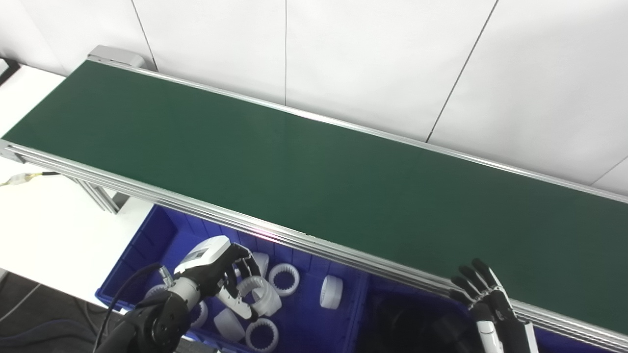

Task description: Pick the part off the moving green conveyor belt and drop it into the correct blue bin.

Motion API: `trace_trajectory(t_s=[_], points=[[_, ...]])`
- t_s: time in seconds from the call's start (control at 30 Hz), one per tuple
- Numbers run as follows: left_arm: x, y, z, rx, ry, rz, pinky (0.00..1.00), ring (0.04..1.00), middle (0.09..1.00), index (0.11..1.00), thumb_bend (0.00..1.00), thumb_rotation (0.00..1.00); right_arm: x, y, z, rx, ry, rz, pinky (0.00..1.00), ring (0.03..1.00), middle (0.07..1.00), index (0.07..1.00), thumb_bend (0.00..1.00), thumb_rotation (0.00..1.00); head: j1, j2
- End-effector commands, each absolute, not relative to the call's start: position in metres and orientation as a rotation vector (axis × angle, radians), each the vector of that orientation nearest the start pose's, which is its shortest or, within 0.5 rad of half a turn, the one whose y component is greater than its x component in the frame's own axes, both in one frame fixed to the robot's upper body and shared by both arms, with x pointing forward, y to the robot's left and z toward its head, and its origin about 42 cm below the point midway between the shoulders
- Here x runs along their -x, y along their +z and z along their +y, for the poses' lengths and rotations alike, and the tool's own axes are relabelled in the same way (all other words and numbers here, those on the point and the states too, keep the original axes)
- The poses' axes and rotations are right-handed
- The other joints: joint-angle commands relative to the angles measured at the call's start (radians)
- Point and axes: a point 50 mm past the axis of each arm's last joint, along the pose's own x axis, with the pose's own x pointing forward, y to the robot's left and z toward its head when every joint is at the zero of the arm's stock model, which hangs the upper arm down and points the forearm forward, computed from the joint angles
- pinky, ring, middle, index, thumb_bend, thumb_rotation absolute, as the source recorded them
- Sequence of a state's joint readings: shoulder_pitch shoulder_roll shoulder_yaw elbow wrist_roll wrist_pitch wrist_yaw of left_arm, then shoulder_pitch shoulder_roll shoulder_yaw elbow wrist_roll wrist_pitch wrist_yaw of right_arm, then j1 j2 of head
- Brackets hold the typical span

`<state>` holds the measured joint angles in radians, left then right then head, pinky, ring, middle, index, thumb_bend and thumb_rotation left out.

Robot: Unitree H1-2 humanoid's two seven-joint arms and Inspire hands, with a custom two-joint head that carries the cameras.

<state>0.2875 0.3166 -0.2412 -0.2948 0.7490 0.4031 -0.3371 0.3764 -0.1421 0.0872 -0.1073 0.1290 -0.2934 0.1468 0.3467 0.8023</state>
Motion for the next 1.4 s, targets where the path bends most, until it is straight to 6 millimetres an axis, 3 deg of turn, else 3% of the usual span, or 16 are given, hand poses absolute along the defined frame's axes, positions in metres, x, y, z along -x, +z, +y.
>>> trace_trajectory(t_s=[0.0, 0.13, 0.17, 0.2, 0.3, 0.37, 0.57, 0.8, 1.0, 1.03, 1.13, 1.27, 1.37], points=[[-0.177, 0.089, 0.261, -1.024, -0.313, 0.42, 0.41, 0.418, 0.513, 0.517, 0.5, 0.0, -0.153, 0.074, -0.241, -0.005, 0.157, -0.061, 0.73, 0.81, 0.848, 0.897, 0.56, 0.72, 0.001, 0.001], [-0.175, 0.093, 0.262, -1.04, -0.295, 0.416, 0.45, 0.439, 0.516, 0.513, 0.5, 0.0, -0.153, 0.073, -0.242, 0.003, 0.161, -0.068, 0.73, 0.813, 0.85, 0.901, 0.56, 0.72, -0.003, -0.001], [-0.174, 0.094, 0.262, -1.032, -0.288, 0.418, 0.5, 0.577, 0.681, 0.657, 0.63, 0.0, -0.152, 0.073, -0.241, 0.004, 0.162, -0.07, 0.73, 0.812, 0.85, 0.903, 0.55, 0.72, -0.004, -0.001], [-0.174, 0.096, 0.261, -1.018, -0.281, 0.424, 0.53, 0.645, 0.749, 0.719, 0.67, 0.0, -0.152, 0.073, -0.241, 0.004, 0.162, -0.07, 0.73, 0.811, 0.85, 0.902, 0.55, 0.71, -0.004, -0.002], [-0.174, 0.101, 0.26, -0.997, -0.288, 0.429, 0.62, 0.772, 0.837, 0.823, 0.64, 0.01, -0.152, 0.073, -0.241, 0.005, 0.162, -0.068, 0.73, 0.81, 0.849, 0.901, 0.55, 0.7, -0.004, -0.004], [-0.174, 0.103, 0.261, -0.99, -0.303, 0.438, 0.66, 0.826, 0.883, 0.871, 0.62, 0.17, -0.152, 0.073, -0.241, 0.01, 0.163, -0.067, 0.73, 0.811, 0.852, 0.906, 0.55, 0.71, -0.004, -0.006], [-0.174, 0.106, 0.265, -0.968, -0.322, 0.437, 0.69, 0.854, 0.901, 0.901, 0.67, 0.4, -0.152, 0.072, -0.24, 0.011, 0.163, -0.072, 0.72, 0.811, 0.853, 0.904, 0.54, 0.7, -0.008, -0.01], [-0.173, 0.117, 0.261, -0.906, -0.313, 0.382, 0.7, 0.858, 0.891, 0.895, 0.71, 0.47, -0.151, 0.071, -0.239, 0.029, 0.166, -0.075, 0.72, 0.81, 0.853, 0.904, 0.54, 0.72, -0.025, -0.02], [-0.171, 0.134, 0.248, -0.806, -0.314, 0.238, 0.67, 0.837, 0.877, 0.852, 0.75, 0.52, -0.15, 0.069, -0.233, 0.027, 0.174, -0.077, 0.71, 0.801, 0.847, 0.9, 0.54, 0.73, -0.106, -0.037], [-0.171, 0.136, 0.246, -0.791, -0.319, 0.208, 0.67, 0.836, 0.876, 0.85, 0.75, 0.52, -0.149, 0.068, -0.231, 0.028, 0.174, -0.075, 0.71, 0.801, 0.846, 0.9, 0.54, 0.73, -0.147, -0.045], [-0.168, 0.146, 0.237, -0.738, -0.336, 0.124, 0.66, 0.812, 0.855, 0.824, 0.77, 0.61, -0.147, 0.067, -0.225, 0.035, 0.176, -0.067, 0.71, 0.797, 0.845, 0.895, 0.57, 0.73, -0.2, -0.056], [-0.162, 0.157, 0.221, -0.579, -0.375, -0.004, 0.63, 0.739, 0.804, 0.787, 0.8, 0.62, -0.144, 0.066, -0.215, 0.039, 0.184, -0.052, 0.72, 0.8, 0.845, 0.892, 0.59, 0.73, -0.271, -0.076], [-0.16, 0.153, 0.21, -0.433, -0.393, -0.054, 0.62, 0.726, 0.8, 0.781, 0.83, 0.66, -0.143, 0.065, -0.208, 0.04, 0.185, -0.05, 0.72, 0.8, 0.844, 0.892, 0.6, 0.74, -0.313, -0.09]])
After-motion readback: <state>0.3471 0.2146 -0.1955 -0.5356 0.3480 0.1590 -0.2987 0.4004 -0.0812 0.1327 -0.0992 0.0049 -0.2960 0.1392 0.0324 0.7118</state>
